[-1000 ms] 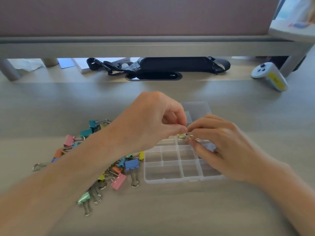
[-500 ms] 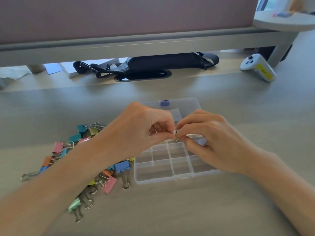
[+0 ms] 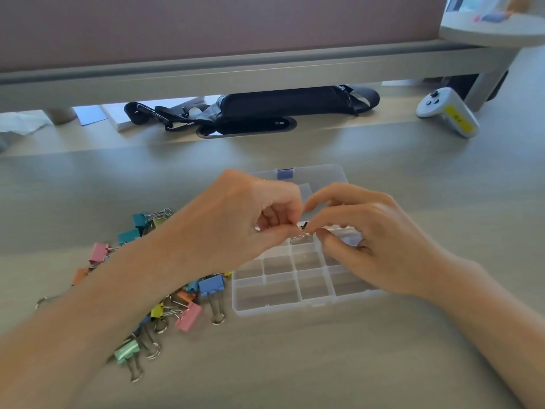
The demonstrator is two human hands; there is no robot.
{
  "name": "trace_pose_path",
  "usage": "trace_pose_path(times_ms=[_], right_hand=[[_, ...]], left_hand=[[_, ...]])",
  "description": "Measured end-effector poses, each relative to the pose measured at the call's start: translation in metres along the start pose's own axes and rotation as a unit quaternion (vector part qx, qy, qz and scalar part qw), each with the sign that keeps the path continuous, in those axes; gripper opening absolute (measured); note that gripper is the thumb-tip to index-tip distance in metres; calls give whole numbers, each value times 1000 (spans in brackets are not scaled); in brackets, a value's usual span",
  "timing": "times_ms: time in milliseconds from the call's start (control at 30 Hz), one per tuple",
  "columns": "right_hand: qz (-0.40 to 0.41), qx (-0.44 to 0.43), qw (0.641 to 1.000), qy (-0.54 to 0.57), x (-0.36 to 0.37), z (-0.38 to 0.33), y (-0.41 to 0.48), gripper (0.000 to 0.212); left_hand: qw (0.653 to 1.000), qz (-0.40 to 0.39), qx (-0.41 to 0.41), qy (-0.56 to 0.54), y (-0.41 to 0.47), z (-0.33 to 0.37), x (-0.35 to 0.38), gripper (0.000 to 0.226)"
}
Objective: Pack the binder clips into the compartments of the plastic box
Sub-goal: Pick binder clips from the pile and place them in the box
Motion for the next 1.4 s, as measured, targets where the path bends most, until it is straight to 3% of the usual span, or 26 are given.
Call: trace_pose_path(times_ms=[133, 267, 400, 867, 1067, 1300, 1400], right_hand=[[65, 15, 997, 32, -8, 2, -1, 19], [52, 11, 998, 36, -7, 1, 1, 26], [23, 18, 999, 30, -4, 1, -1, 28], [40, -8, 998, -56, -8, -8, -3, 31], [42, 32, 999, 8, -5, -1, -3, 45], [31, 30, 999, 23, -4, -5, -2, 50], [38, 17, 998, 38, -5, -4, -3, 42]], left_hand=[[996, 23, -62, -54, -2, -2, -4, 14], [994, 16, -79, -77, -1, 3, 5, 16], [998, 8, -62, -6, 0, 3, 10, 14], [991, -12, -58, 121, 15, 12, 12, 12], [989, 18, -116, 94, 17, 12, 13, 31], [984, 22, -155, 89, 23, 9, 15, 29], [981, 27, -163, 106, 27, 8, 16, 27]])
Point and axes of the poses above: each hand's wrist, its own y-axis towards the middle knuckle, its own x-axis out of the palm, z = x × y, the point moved 5 cm from there along y, towards the middle knuckle, and after that the axes turned 6 degrees about -x, right-handed, at the moved point
